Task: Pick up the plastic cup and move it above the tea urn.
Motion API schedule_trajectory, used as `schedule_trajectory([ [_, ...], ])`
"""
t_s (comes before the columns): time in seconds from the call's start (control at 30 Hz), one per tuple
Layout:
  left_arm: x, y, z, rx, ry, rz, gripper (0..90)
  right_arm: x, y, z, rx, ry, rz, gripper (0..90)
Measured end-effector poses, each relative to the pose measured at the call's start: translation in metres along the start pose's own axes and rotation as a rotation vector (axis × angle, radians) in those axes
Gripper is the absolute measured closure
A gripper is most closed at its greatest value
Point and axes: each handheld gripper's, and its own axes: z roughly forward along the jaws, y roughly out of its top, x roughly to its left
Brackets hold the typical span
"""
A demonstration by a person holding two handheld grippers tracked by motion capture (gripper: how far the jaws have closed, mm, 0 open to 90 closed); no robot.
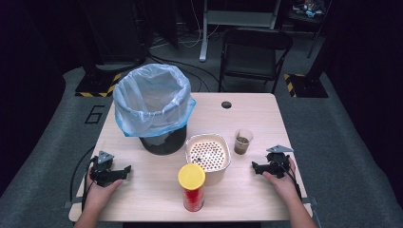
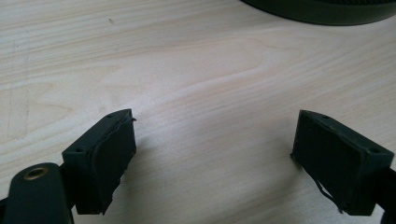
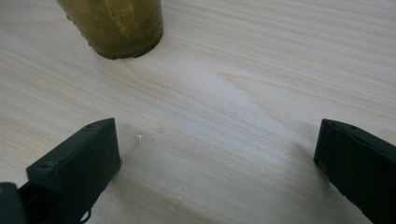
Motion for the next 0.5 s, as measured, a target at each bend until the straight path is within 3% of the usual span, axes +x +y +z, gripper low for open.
schedule_trajectory([
  [0.5, -0.0008, 0.0000, -0.0011, 0.008, -0.004, -0.003, 13.1, 0.0010, 0.0001, 0.0002, -0.003, -0.003, 0.012, 0.0],
])
